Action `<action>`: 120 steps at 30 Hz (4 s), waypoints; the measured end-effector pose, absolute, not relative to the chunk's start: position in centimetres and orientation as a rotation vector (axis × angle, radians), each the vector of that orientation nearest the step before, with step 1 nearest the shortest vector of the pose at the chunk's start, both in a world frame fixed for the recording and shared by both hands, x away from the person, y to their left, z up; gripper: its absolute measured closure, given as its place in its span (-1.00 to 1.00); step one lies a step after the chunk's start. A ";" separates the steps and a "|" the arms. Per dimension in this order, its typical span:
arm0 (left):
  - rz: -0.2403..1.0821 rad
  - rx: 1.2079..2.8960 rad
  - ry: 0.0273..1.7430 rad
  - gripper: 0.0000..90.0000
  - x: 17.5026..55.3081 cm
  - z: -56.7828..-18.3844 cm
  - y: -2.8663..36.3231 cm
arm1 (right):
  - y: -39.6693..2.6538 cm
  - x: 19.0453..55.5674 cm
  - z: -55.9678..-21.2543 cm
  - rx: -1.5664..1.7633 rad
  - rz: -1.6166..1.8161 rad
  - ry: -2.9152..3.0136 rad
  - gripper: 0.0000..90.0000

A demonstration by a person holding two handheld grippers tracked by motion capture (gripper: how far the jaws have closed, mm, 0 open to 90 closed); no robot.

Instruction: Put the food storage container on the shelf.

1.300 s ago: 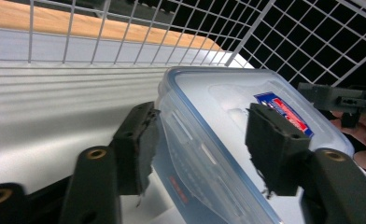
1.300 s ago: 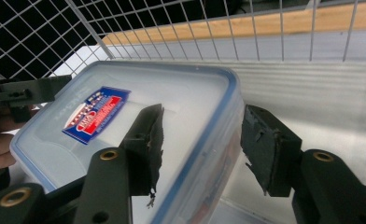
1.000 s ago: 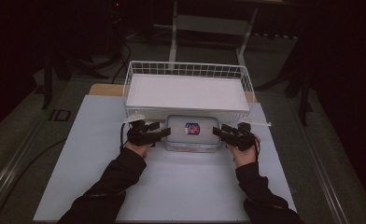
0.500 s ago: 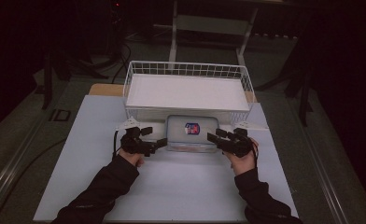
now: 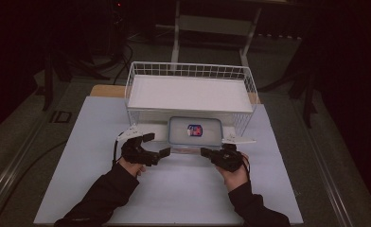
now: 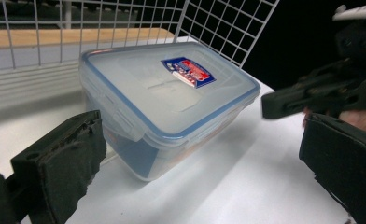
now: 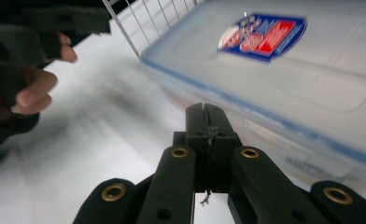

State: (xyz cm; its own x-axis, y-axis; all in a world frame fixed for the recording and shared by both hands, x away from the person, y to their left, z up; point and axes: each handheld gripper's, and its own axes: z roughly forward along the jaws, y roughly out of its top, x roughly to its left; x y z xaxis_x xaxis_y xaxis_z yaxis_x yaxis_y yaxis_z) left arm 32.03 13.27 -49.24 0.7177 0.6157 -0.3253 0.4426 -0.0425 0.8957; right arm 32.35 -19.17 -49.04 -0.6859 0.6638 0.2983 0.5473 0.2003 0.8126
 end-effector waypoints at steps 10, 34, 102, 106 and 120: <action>0.193 1.673 0.867 -0.99 32.1 -49.9 13.7 | -18.2 33.1 -50.5 1.188 1.420 2.379 1.00; 0.266 1.648 0.845 -0.99 31.5 -49.5 13.6 | -16.6 37.4 -51.5 1.237 1.365 2.323 1.00; 0.289 1.745 0.741 -0.99 27.6 -47.4 15.3 | -19.4 32.4 -48.8 1.049 1.509 2.239 -0.60; 0.286 1.751 0.738 -0.99 27.2 -47.4 15.6 | -20.3 31.7 -48.9 1.057 1.498 2.230 -0.61; 0.289 1.767 0.750 -0.99 26.3 -47.7 17.2 | -23.0 28.9 -49.0 1.032 1.476 2.220 -0.61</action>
State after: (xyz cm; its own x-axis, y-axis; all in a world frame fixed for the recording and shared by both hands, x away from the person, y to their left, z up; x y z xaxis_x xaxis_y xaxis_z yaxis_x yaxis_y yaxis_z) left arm 26.33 17.19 -47.74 0.7666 0.6175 -0.1759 0.3403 -0.1584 0.9269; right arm 28.94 -23.04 -48.99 -0.7048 0.6937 0.1483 0.4050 0.2219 0.8870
